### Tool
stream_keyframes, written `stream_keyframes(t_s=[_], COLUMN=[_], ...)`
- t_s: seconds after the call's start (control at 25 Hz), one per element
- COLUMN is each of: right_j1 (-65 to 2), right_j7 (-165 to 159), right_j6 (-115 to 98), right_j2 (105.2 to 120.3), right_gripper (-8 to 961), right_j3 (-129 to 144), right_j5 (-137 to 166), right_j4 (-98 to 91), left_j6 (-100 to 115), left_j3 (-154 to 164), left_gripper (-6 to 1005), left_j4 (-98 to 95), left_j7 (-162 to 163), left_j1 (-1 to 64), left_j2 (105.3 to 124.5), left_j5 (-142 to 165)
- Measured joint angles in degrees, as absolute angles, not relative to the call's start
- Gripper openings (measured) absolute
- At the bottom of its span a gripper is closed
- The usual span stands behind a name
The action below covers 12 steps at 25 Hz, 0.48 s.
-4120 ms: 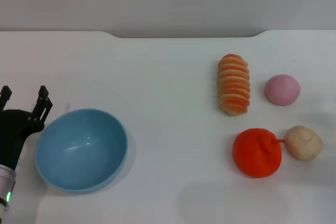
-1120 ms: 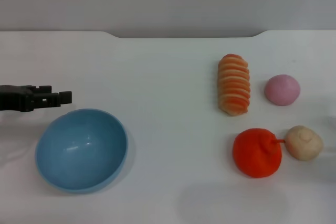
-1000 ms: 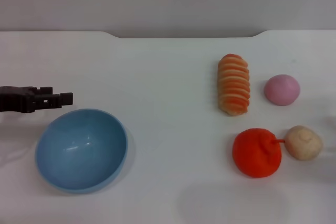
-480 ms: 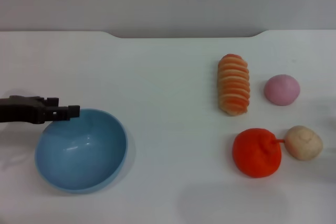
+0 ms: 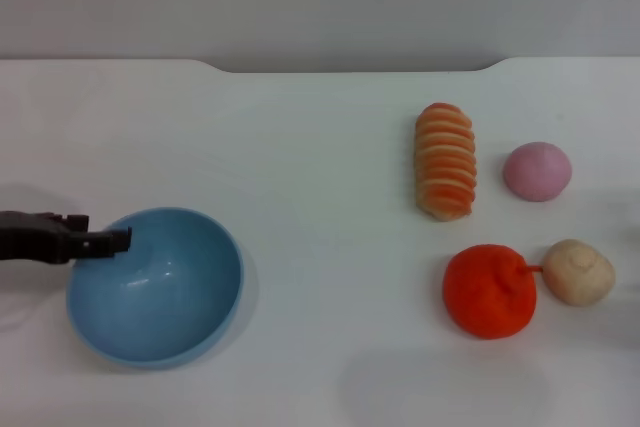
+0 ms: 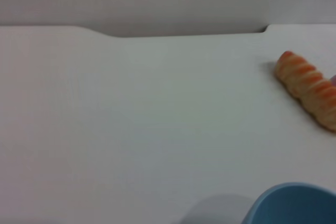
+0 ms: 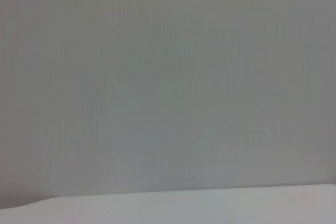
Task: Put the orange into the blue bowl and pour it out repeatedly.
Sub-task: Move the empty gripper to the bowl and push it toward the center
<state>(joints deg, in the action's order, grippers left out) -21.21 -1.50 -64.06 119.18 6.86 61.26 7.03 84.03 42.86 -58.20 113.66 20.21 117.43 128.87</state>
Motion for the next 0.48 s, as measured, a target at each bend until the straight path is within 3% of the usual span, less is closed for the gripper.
stream_keyframes(t_s=[0.48], right_j1=[-21.09], right_j7=[-1.66], right_j6=[-64.08], right_j2=[119.18], right_gripper=[810], right_j3=[6.85], right_j5=[61.25], right_j4=[6.94], left_j6=[81.28], left_j3=[50.24], left_gripper=[785], left_j4=[-57.67], left_j7=[113.83], left_j1=[20.69], left_j2=[117.54], left_j5=[129.62])
